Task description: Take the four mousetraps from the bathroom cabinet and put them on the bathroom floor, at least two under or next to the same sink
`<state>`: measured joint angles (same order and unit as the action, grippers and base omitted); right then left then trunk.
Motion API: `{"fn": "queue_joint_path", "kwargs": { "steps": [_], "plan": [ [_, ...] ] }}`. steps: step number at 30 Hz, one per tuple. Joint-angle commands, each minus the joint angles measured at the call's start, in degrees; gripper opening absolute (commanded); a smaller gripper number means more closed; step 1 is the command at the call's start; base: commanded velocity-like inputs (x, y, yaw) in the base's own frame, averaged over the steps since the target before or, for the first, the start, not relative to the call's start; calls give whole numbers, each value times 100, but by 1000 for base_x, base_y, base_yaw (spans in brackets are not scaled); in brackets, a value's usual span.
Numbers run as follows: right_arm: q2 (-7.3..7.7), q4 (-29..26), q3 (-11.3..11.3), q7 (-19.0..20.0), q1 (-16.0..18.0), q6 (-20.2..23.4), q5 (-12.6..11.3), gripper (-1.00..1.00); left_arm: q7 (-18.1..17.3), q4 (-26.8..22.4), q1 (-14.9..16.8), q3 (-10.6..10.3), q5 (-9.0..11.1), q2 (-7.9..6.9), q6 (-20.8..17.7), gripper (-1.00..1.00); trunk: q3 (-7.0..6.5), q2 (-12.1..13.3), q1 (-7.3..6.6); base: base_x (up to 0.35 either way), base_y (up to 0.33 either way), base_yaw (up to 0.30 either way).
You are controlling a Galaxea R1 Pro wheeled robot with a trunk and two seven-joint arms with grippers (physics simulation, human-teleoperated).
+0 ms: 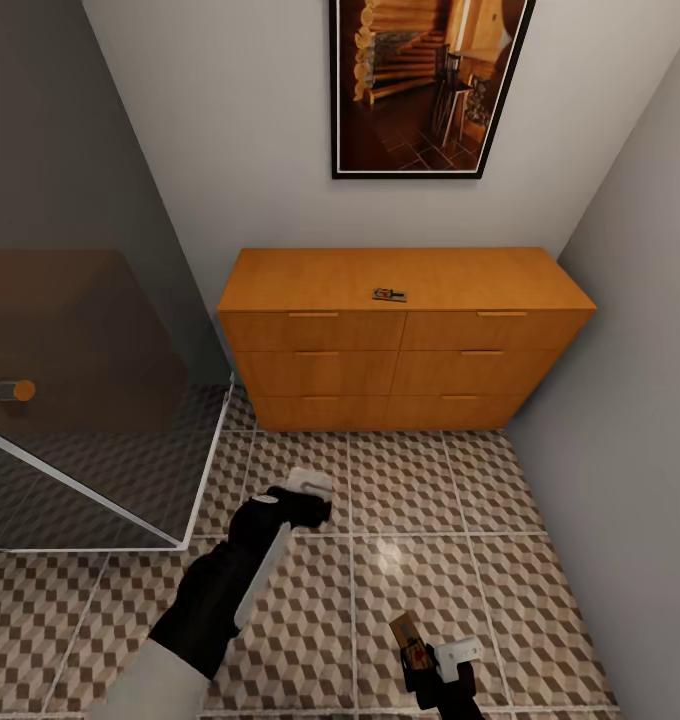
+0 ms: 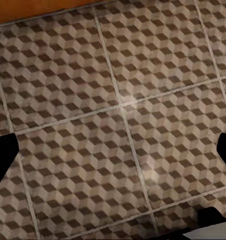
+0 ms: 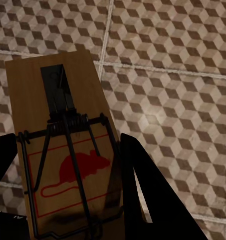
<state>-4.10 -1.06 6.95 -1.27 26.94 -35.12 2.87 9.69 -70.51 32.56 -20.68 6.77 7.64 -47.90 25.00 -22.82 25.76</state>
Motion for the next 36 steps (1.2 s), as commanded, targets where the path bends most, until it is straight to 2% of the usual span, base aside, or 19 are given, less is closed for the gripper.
{"fn": "queue_joint_path", "kwargs": {
  "steps": [1, 6, 12, 18, 23, 28, 33, 36],
  "plan": [
    [-1, 6, 4, -14, 4, -18, 21, -100, 56, 5, 325, -4, 42, 24, -239, 100, 9, -9, 3, 0, 0, 0],
    [0, 7, 1, -14, 4, -16, 21, -100, 62, 72, 1251, 2, 14, 75, -730, 100, 9, -9, 3, 0, 0, 0],
    [-3, 6, 8, -14, 4, -16, 21, -100, 67, 304, 2090, 10, 17, 102, -844, 100, 9, -9, 3, 0, 0, 0],
    [-59, 5, 8, 7, 4, -14, 14, -100, 54, 411, 2278, 23, 41, 103, -863, 100, 9, -9, 3, 0, 0, 0],
    [-113, 9, 2, 6, 4, -13, 12, -100, 18, 334, 2304, 2, 184, 84, -869, 100, 9, -9, 3, 0, 0, 0],
    [-107, 9, 0, 8, 4, -13, 12, -100, -1, -235, 2307, -124, 217, -26, -870, 100, -3, -9, 3, 0, 0, -122],
    [-101, 9, 0, 4, 4, -13, 12, -100, -2, -356, 2308, -348, 219, -67, -869, 100, -25, -9, 3, 0, 0, -212],
    [-100, 9, 0, 4, 4, -13, 12, -100, -2, -373, 2308, -414, 219, -75, -870, 100, -40, -9, 3, 0, 0, -226]
  ]
}}
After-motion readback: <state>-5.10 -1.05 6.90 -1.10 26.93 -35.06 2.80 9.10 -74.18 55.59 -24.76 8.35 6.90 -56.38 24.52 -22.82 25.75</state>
